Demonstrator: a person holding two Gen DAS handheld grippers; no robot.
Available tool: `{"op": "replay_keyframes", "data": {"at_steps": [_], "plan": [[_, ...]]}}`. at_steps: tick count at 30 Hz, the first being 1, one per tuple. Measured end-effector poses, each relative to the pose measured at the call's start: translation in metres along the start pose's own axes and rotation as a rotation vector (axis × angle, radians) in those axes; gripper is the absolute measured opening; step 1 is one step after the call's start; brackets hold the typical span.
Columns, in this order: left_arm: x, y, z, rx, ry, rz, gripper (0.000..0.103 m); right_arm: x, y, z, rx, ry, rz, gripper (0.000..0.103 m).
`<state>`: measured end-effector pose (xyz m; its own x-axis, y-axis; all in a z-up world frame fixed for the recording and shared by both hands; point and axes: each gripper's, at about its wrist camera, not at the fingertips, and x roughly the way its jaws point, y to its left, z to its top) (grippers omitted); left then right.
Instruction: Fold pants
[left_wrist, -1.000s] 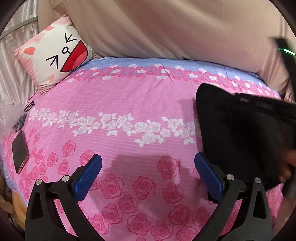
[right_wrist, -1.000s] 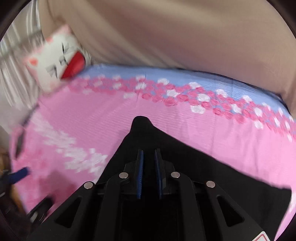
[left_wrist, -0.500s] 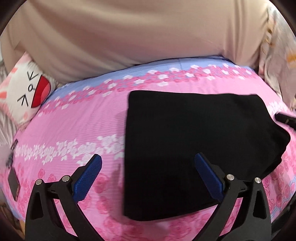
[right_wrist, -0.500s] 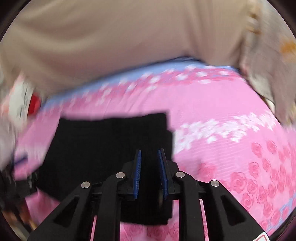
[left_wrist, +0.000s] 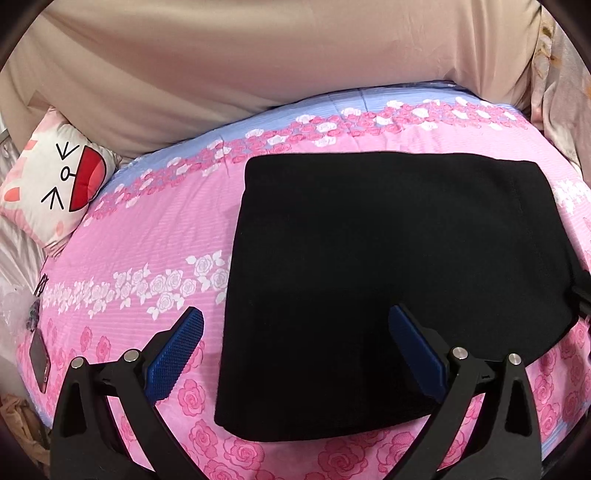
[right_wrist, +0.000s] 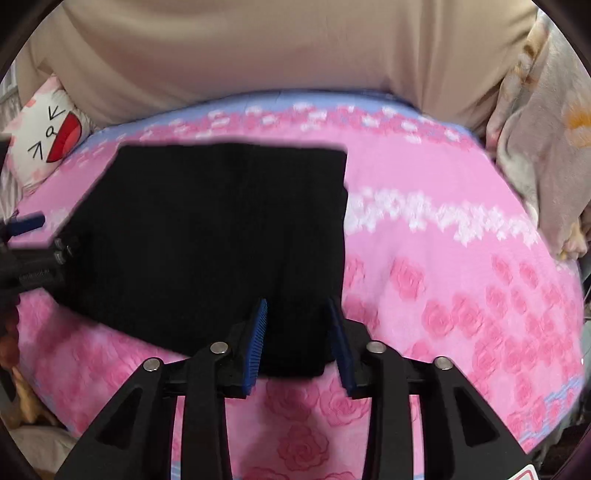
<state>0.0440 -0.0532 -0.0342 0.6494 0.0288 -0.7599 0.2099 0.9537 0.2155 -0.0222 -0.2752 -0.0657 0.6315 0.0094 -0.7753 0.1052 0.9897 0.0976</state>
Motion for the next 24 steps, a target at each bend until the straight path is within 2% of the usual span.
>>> {"op": "replay_keyframes", "data": {"at_steps": [2,5,7,8,11,14,16,18,20,22,23,24], "plan": [[0.001,0.0,-0.001,0.002,0.003,0.007,0.098,-0.011,-0.005,0.006,0.047,-0.017,0.024,0.034],[0.003,0.002,-0.003,-0.01,0.01,0.008,0.098,-0.025,0.005,0.011,0.012,-0.063,0.019,0.034],[0.004,0.003,-0.004,-0.018,0.014,0.008,0.098,-0.013,0.009,0.009,-0.019,-0.036,-0.005,0.04],[0.004,0.003,-0.005,-0.023,0.015,0.006,0.098,0.003,0.005,0.005,-0.015,0.011,-0.026,0.042],[0.003,0.006,-0.008,-0.027,0.023,0.008,0.098,-0.001,-0.011,0.004,0.111,-0.001,0.066,0.042],[0.002,0.013,-0.012,-0.045,0.029,0.005,0.098,-0.017,-0.017,0.01,0.135,-0.046,0.074,0.044],[0.001,0.026,-0.014,-0.108,0.033,-0.08,0.098,-0.019,-0.018,0.013,0.127,-0.044,0.056,0.05],[0.006,0.041,-0.018,-0.192,0.062,-0.196,0.098,-0.019,-0.022,0.011,0.151,-0.042,0.04,0.063],[0.02,0.055,-0.023,-0.289,0.133,-0.293,0.098,-0.012,-0.029,0.006,0.206,-0.021,0.085,0.065],[0.036,0.065,-0.03,-0.365,0.192,-0.348,0.098,-0.001,-0.032,0.002,0.25,0.025,0.147,0.066],[0.041,0.067,-0.033,-0.386,0.204,-0.371,0.098,0.006,-0.033,0.0,0.266,0.048,0.169,0.066],[0.041,0.067,-0.033,-0.385,0.181,-0.374,0.098,0.013,-0.033,-0.001,0.281,0.063,0.188,0.066]]}}
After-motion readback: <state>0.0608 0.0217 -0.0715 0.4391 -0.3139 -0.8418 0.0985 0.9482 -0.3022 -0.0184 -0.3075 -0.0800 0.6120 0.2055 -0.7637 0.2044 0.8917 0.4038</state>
